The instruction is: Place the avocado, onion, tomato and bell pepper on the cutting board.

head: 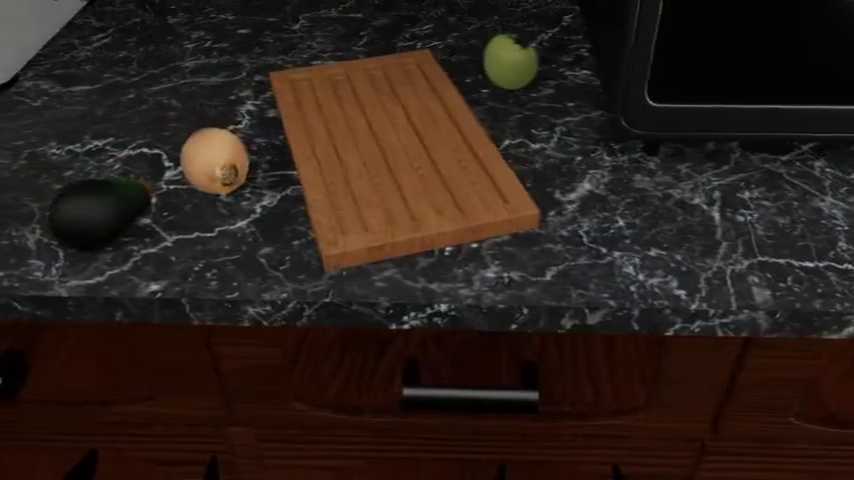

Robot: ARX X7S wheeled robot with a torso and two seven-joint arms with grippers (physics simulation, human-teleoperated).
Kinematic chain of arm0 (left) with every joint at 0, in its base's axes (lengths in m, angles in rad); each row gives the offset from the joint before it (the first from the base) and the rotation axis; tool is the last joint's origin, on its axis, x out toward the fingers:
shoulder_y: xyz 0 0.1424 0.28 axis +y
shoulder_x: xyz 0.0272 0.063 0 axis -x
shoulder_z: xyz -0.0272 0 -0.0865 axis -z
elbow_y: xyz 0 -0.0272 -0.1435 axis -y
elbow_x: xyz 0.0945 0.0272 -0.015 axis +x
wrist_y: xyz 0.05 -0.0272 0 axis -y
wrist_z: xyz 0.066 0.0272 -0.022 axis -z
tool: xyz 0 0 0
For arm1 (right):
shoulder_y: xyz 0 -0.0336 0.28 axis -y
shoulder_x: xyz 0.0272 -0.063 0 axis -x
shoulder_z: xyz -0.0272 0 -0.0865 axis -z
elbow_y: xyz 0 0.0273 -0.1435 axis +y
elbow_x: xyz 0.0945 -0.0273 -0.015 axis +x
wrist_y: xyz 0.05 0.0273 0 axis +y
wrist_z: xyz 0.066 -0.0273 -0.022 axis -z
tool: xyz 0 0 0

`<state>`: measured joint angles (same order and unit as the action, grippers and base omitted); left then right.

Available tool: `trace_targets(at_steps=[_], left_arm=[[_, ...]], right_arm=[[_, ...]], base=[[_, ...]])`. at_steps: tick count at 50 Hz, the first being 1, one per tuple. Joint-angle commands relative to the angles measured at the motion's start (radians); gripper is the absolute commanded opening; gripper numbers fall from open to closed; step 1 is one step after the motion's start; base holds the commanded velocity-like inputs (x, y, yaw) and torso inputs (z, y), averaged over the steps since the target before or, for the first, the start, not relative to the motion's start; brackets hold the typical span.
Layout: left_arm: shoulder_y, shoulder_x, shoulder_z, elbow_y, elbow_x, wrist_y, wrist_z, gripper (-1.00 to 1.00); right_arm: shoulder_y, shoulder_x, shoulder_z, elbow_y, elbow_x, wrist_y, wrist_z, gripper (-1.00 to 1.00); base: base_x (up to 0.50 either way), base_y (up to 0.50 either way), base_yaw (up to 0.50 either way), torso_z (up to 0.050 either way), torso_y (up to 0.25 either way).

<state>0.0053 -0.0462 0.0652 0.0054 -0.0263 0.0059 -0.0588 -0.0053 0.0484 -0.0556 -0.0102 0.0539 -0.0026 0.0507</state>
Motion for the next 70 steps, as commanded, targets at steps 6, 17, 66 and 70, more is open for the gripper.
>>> trace_targets(at_steps=[6,17,66,70], left_arm=[[-0.006,-0.013,0.016,-0.012,0.002,-0.006,-0.014,1.00],[0.001,-0.028,0.031,0.000,-0.013,0.006,-0.033,1.00],[-0.940,-0.212,-0.005,0.183,-0.175,-1.027,-0.024,1.00],[-1.055,-0.208,0.006,0.066,-0.184,-1.043,0.002,1.00]], right_arm=[[0.003,0.011,-0.013,0.004,0.015,0.007,0.008,1.00],[-0.001,0.026,-0.031,0.000,0.020,0.002,0.033,1.00],[0.983,0.317,-0.165,-0.493,0.075,1.371,-0.112,1.00],[1.096,0.325,-0.191,-0.373,0.088,1.372,-0.152,1.00]], base=[[0.00,0.50,0.00,0.000,0.000],[0.00,0.50,0.00,0.000,0.000],[0.00,0.09,0.00,0.000,0.000],[0.00,0.00,0.00,0.000,0.000]])
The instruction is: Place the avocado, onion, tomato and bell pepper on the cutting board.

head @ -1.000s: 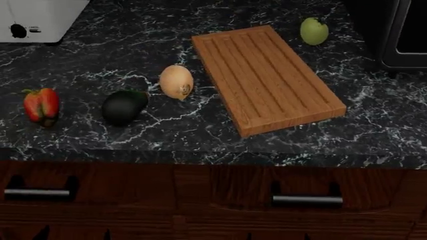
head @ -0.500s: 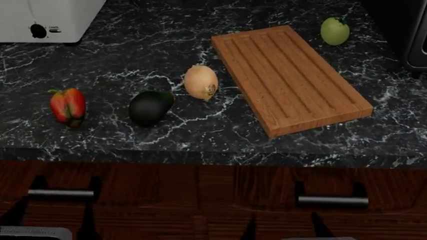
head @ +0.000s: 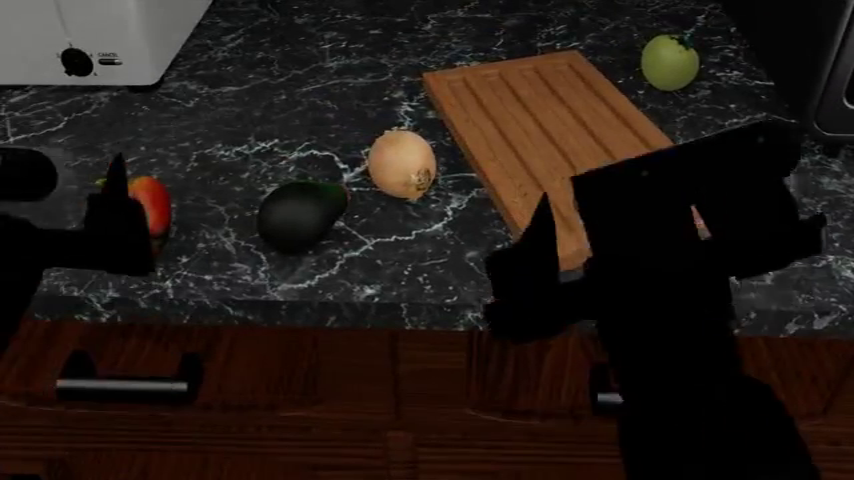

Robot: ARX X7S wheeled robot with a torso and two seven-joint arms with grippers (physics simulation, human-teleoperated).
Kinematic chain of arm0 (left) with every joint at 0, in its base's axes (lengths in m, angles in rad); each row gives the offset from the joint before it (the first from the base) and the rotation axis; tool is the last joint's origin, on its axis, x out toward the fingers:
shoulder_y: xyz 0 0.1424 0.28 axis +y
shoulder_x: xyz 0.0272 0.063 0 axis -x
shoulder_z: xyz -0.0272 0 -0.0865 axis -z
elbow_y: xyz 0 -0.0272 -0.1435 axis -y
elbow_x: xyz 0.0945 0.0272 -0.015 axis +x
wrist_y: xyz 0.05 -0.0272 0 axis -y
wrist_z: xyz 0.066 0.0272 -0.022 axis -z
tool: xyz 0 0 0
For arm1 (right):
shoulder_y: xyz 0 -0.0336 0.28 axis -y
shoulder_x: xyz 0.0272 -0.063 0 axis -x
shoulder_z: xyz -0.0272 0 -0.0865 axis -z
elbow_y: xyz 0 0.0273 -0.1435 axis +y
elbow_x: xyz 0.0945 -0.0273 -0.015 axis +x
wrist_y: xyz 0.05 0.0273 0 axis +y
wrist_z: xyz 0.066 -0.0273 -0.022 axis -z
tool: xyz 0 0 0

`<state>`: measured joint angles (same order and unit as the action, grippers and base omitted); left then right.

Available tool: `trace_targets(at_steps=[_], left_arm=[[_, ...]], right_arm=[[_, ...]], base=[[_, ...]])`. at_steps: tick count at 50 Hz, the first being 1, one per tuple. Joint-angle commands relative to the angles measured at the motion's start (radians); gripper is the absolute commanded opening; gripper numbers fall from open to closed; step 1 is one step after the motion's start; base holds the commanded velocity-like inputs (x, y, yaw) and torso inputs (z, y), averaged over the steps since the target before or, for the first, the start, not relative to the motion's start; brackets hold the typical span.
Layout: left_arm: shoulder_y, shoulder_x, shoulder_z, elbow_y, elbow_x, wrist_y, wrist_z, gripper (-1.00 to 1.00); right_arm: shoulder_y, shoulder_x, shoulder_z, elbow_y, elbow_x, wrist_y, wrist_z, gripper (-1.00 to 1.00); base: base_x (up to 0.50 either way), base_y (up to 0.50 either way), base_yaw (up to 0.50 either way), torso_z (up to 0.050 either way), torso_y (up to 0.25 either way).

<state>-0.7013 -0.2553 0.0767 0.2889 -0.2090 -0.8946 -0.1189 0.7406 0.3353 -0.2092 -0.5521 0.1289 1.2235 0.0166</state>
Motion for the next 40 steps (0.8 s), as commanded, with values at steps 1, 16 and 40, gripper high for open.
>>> trace_targets(at_steps=[1,16,40], left_arm=[[-0.394,0.019,-0.037,-0.253,-0.025,-0.189,0.064,1.00],[-0.820,0.024,0.148,-0.763,0.059,0.003,0.162,1.00],[-0.857,0.032,0.141,-0.808,0.030,0.013,0.188,1.00]], right_arm=[[0.393,0.036,-0.039,0.198,0.021,0.151,-0.134,1.00],[0.832,0.017,-0.205,0.788,0.016,-0.010,-0.289,1.00],[0.889,0.000,-0.250,0.931,0.017,-0.085,-0.335,1.00]], base=[[0.00,0.00,0.00,0.000,0.000],[0.00,0.00,0.00,0.000,0.000],[0.49,0.00,0.00,0.000,0.000]])
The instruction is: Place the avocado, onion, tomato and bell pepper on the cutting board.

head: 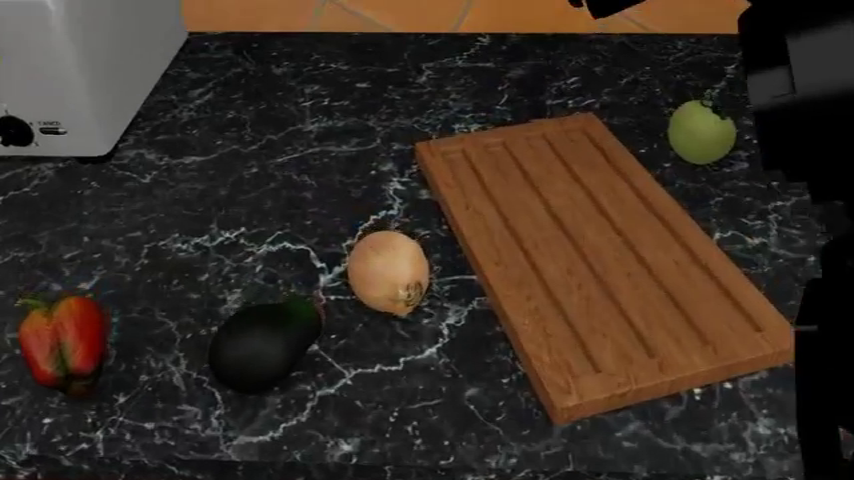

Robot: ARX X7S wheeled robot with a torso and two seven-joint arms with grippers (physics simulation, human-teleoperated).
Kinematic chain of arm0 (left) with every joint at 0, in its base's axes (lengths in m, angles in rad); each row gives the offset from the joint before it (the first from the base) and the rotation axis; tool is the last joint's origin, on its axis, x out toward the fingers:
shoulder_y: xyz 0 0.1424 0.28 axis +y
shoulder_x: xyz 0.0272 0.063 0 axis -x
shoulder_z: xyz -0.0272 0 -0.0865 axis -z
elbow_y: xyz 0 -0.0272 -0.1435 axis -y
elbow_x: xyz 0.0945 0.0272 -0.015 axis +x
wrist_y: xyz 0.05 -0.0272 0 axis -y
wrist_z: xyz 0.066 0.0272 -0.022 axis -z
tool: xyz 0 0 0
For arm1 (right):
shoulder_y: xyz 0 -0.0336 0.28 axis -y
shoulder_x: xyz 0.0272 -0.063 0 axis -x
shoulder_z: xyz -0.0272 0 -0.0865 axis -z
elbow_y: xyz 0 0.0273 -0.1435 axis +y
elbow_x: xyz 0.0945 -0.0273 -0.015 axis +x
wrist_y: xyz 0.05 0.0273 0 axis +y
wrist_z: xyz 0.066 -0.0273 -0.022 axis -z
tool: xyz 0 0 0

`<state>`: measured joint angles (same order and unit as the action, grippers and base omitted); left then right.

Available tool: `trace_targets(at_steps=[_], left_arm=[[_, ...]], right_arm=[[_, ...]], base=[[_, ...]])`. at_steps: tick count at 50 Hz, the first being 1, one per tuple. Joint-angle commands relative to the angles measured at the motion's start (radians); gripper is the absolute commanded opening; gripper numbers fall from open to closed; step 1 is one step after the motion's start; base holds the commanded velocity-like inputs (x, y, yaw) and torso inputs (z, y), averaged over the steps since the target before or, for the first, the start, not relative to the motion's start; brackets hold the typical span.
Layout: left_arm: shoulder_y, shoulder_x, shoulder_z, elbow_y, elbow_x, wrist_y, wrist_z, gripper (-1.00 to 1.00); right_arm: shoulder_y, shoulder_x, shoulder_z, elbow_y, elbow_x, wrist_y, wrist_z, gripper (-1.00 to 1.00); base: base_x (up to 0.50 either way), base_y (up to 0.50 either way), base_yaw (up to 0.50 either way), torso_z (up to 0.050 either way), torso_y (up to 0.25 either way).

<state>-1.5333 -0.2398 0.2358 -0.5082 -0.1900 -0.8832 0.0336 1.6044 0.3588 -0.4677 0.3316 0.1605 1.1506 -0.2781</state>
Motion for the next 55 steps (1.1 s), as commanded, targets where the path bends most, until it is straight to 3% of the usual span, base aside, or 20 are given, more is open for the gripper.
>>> trace_targets(at_steps=[1,39,47,50,51,55], left_arm=[[-0.023,0.015,-0.018,0.000,0.010,-0.002,0.036,1.00],[-0.023,0.008,-0.027,0.040,-0.011,-0.029,0.023,1.00],[-0.011,0.003,-0.019,0.058,-0.013,-0.033,0.026,1.00],[-0.003,0.002,-0.018,0.074,-0.016,-0.011,0.031,1.00],[0.000,0.001,-0.018,0.077,-0.017,-0.008,0.032,1.00],[0.034,0.001,-0.031,0.047,-0.024,0.033,0.036,1.00]], right_arm=[[0.023,-0.022,0.000,0.045,-0.017,-0.012,-0.042,1.00],[-0.038,0.007,0.017,-0.003,-0.009,0.027,-0.014,1.00],[-0.045,0.040,0.031,-0.101,0.008,0.140,-0.018,1.00],[-0.039,0.098,-0.052,-0.173,0.001,0.198,-0.052,1.00],[-0.055,0.090,0.017,-0.188,0.011,0.247,-0.030,1.00],[-0.063,0.124,0.031,-0.241,0.028,0.371,-0.039,1.00]], base=[[0.50,0.00,0.00,0.000,0.000],[0.50,0.07,0.00,0.000,0.001],[0.00,0.00,0.00,0.000,0.001],[0.00,0.00,0.00,0.000,0.000],[0.00,0.00,0.00,0.000,0.000],[0.00,0.00,0.00,0.000,0.000]])
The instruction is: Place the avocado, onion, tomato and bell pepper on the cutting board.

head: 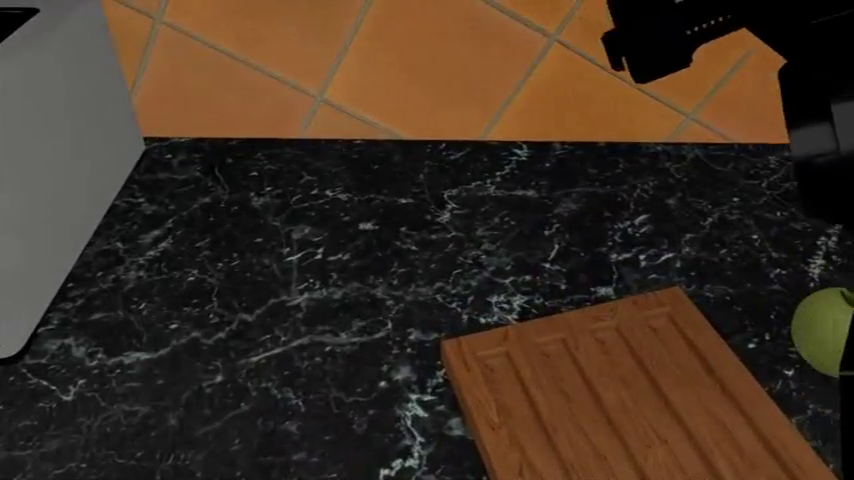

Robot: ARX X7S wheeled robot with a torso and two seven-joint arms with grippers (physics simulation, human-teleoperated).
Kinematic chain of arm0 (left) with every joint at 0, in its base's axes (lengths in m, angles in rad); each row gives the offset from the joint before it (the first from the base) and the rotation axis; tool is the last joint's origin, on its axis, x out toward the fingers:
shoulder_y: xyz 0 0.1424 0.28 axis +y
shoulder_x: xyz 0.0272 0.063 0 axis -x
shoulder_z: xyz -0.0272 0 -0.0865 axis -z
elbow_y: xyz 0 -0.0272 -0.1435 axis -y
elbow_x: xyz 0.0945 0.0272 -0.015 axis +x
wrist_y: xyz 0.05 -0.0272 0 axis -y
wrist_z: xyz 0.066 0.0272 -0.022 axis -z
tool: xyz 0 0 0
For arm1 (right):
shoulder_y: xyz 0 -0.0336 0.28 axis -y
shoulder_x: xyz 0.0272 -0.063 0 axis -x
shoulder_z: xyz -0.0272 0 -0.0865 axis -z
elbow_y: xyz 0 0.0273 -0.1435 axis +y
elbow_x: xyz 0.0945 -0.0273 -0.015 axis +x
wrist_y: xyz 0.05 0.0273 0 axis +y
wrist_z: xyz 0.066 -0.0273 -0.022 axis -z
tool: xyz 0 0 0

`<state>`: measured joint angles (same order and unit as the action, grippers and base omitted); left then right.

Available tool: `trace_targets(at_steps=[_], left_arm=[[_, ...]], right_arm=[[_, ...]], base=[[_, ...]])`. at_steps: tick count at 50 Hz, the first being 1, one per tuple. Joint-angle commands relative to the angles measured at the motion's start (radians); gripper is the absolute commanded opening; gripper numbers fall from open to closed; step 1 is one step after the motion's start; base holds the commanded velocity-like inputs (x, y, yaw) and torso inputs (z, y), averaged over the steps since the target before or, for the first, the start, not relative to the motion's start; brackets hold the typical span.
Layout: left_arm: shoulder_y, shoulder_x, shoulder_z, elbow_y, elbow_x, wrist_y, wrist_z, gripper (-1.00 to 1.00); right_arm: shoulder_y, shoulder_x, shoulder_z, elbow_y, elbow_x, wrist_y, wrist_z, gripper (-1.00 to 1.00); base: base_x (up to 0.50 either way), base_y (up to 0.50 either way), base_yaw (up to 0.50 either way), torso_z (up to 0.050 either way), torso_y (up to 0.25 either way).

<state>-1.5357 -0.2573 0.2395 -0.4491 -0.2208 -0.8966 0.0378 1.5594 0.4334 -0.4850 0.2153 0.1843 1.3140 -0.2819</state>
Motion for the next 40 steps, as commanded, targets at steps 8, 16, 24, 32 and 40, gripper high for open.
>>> trace_targets(at_steps=[8,16,24,32,40], left_arm=[[0.041,0.017,-0.036,-0.056,0.005,0.079,0.038,1.00],[0.031,0.023,-0.033,-0.053,0.003,0.073,0.033,1.00],[0.024,0.027,-0.027,-0.053,0.002,0.072,0.032,1.00],[0.021,0.026,-0.019,-0.065,0.007,0.076,0.028,1.00],[0.024,0.025,-0.018,-0.070,0.005,0.081,0.027,1.00]], right_arm=[[-0.003,0.223,0.049,-0.085,0.571,0.256,0.400,1.00],[-0.013,0.342,0.054,-0.058,0.949,0.251,0.736,1.00],[-0.030,0.420,0.033,0.012,1.183,0.243,0.943,1.00],[-0.020,0.456,-0.026,0.040,1.258,0.244,0.997,1.00],[-0.010,0.480,-0.098,0.073,1.317,0.231,1.027,1.00]], base=[[0.00,0.00,0.00,0.000,0.000],[0.00,0.00,0.00,0.000,0.000],[0.00,0.00,0.00,0.000,0.000],[0.00,0.00,0.00,0.000,0.000],[0.00,0.00,0.00,0.000,0.000]])
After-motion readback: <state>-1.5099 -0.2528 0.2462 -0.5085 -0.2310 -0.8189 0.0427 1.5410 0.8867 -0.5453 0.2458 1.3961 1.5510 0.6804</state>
